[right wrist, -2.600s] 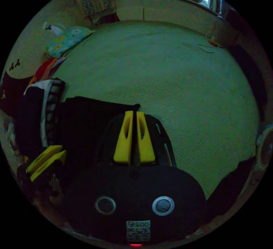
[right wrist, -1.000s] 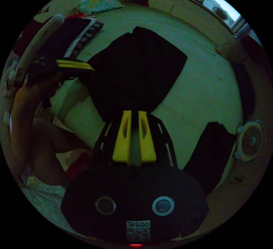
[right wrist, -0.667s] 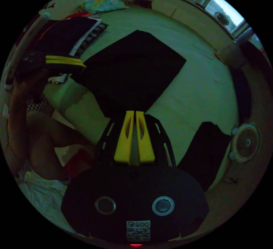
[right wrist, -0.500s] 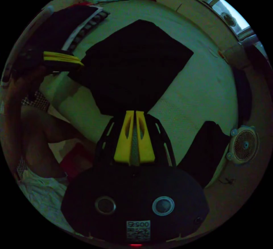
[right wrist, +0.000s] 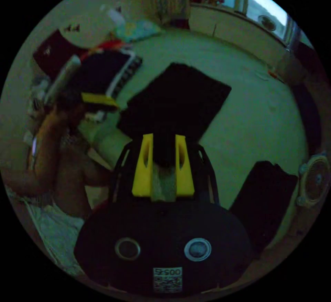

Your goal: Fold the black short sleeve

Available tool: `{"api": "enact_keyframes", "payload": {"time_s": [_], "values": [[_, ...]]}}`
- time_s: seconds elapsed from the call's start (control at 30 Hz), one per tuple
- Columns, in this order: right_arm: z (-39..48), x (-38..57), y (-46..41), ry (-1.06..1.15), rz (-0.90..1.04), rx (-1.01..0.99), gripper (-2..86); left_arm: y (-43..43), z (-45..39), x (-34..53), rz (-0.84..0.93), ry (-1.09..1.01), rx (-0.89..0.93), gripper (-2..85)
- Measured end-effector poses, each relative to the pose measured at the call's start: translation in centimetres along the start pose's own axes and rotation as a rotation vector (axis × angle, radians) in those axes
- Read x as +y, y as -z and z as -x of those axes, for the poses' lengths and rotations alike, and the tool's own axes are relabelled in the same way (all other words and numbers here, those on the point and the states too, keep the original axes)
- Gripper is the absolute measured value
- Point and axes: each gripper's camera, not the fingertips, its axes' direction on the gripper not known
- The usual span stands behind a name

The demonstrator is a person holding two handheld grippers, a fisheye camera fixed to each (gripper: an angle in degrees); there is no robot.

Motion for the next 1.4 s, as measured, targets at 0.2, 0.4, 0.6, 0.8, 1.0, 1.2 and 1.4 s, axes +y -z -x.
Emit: {"api": "enact_keyframes", "payload": {"time_s": [0.2,0.4,0.6,0.8,1.0,1.2,1.4], "values": [[0.3,-12.4,-5.1,-0.013,0.03,0.169,7.3,-1.5,1.0,-0.8,-0.003,-0.035,0.024,9.3],[-1.2,-22.0,-13.7,-0.153,0.145,0.271,8.0,-3.7,2.9,-1.3,0.023,-0.034,0.034,9.5],[-4.2,-25.1,-19.5,-0.235,0.204,0.416,4.1,-5.3,4.2,-2.1,0.014,-0.055,0.046,9.2],[-7.5,-27.6,-17.9,-0.359,0.022,0.439,-1.3,-7.0,4.9,-3.5,0.052,-0.052,0.052,6.8],[-11.3,-28.6,-23.1,-0.312,0.215,0.264,5.4,-7.9,5.5,-4.3,0.061,-0.003,0.067,6.4],[-12.9,-27.4,-18.0,-0.162,-0.037,0.275,7.6,-7.2,5.8,-4.3,-0.03,0.041,0.072,9.7],[-21.6,-23.3,-13.4,-0.211,-0.124,0.325,8.2,-8.0,5.2,-5.4,-0.041,0.097,0.121,13.3]]}}
